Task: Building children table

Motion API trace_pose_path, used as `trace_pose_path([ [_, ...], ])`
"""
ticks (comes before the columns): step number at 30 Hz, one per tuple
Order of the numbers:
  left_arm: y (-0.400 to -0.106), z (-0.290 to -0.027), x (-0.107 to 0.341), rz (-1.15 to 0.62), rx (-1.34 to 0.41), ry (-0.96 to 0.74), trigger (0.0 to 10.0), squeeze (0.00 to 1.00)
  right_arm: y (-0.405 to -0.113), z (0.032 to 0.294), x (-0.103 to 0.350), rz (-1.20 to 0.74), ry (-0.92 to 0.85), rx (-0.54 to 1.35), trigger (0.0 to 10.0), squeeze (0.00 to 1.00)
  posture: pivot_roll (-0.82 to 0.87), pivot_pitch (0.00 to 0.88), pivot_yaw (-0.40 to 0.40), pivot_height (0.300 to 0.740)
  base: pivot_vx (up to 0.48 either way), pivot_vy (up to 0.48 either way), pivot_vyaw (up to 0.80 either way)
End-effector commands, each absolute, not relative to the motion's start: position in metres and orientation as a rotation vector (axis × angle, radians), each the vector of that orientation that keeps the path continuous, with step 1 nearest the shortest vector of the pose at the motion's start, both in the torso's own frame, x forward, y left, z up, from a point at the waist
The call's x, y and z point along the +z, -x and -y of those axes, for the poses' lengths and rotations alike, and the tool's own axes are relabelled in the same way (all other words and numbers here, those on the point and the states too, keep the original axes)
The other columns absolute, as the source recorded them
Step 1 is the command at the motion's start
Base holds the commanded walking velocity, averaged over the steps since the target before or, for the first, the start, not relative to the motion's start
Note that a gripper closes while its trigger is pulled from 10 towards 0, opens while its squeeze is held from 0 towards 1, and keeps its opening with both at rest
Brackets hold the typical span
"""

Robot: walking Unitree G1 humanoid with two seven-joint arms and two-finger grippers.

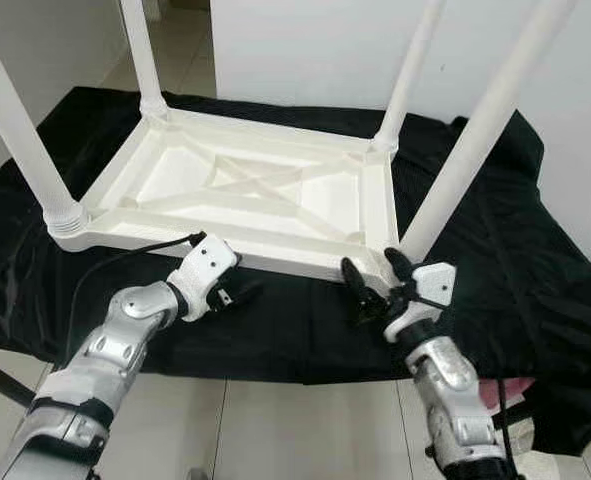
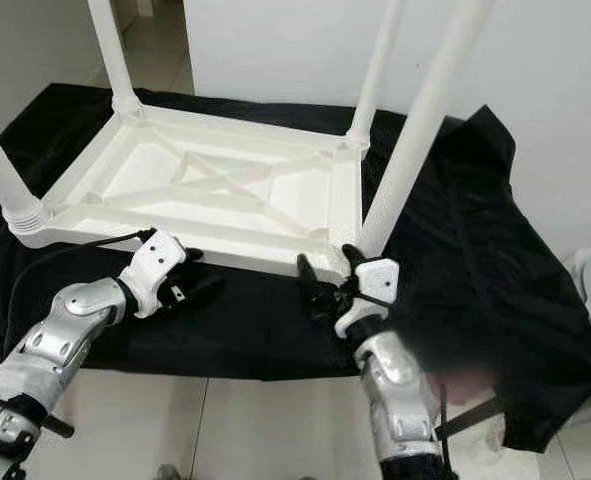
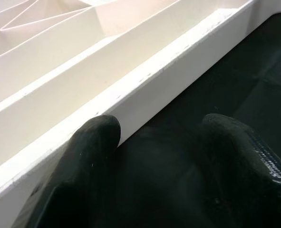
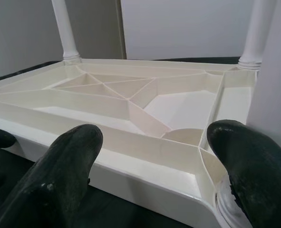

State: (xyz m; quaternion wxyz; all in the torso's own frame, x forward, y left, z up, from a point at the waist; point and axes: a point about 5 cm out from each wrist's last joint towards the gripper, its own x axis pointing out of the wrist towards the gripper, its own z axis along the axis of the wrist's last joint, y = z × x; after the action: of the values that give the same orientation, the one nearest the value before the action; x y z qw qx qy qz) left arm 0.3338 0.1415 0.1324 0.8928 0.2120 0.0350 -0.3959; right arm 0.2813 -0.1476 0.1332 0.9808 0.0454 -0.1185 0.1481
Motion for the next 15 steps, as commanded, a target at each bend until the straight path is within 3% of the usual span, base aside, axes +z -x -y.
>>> trace_pose_path([
  [1,-0.342,-0.144,0.140,-0.040,-0.779,-0.481,10.0,0.00,-0.285,0.163,0.132,0.226,-0.092,0.240,10.0,0.00,0.02,0.076,-0.062,0.740,0.000,0.000,0.00],
  [15,-0.356,-0.134,0.163,0.048,-0.845,-0.433,10.0,0.00,-0.290,0.205,0.132,0.215,-0.051,0.083,10.0,0.00,-0.01,0.075,-0.043,0.740,0.000,0.000,0.00],
])
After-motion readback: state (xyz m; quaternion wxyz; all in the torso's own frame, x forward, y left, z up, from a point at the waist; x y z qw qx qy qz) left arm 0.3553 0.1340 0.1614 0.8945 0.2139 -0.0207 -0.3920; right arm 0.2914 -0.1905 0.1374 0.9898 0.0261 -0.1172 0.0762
